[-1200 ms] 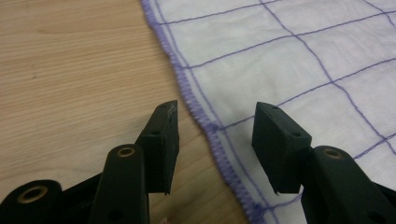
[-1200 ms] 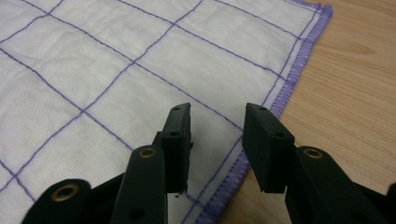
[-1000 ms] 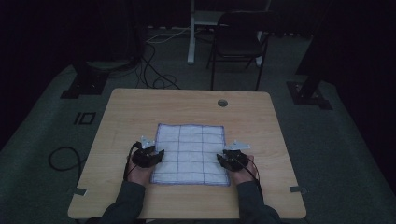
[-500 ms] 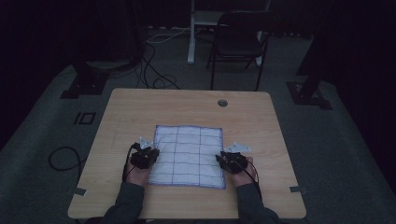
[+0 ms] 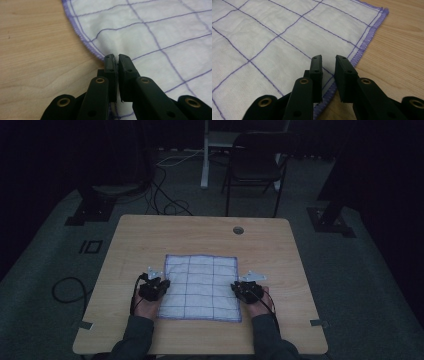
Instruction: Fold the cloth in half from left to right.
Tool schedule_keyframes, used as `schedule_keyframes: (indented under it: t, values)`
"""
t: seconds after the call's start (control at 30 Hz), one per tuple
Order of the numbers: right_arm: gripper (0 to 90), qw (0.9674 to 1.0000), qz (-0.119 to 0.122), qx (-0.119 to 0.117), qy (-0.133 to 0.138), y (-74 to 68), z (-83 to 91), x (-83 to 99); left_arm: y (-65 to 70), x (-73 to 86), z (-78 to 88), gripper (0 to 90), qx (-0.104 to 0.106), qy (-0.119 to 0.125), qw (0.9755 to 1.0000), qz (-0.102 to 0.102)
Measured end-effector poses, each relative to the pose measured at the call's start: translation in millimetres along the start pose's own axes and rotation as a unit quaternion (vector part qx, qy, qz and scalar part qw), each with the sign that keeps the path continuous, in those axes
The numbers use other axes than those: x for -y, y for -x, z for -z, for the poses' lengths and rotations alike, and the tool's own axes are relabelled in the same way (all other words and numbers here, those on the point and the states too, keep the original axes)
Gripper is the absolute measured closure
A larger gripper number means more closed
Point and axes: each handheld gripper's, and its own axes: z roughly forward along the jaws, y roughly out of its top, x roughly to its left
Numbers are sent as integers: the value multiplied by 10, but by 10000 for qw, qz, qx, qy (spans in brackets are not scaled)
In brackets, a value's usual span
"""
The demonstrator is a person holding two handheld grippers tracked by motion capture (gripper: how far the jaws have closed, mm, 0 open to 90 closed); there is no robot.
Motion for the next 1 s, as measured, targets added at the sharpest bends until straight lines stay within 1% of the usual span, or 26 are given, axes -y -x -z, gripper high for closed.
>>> schedule_keyframes:
  t: [0.1, 0.23, 0.4, 0.57, 0.7, 0.83, 0.93, 0.97, 1.0]
  values:
    - [758, 10000, -18, -14, 1, 0, 0, 1, 16, -30, 39, 865, 134, 116, 9998, -52]
    - [746, 10000, -26, -30, 0, -2, 1, 1, 49, -92, 112, 865, 329, 328, 9988, -136]
    - [746, 10000, -62, -57, 1, 4, 3, 0, 109, -215, 220, 865, 594, 557, 9963, -263]
    - [765, 10000, -44, -21, 59, 8, 43, -6, 199, -353, 269, 866, 752, 710, 9939, -393]
    - [793, 9999, -68, 18, 111, 45, 85, -4, 278, -439, 291, 866, 881, 765, 9919, -493]
    - [818, 9999, -110, 15, 101, 68, 99, -2, 374, -515, 293, 867, 1011, 804, 9897, -614]
    - [828, 9999, -90, 6, 73, 73, 86, 1, 454, -571, 280, 867, 1114, 834, 9878, -700]
    - [828, 9999, -90, 6, 73, 73, 86, 1, 454, -571, 280, 867, 1114, 834, 9878, -700]
    - [829, 9999, -90, 14, 61, 73, 84, 1, 495, -598, 273, 867, 1178, 856, 9867, -728]
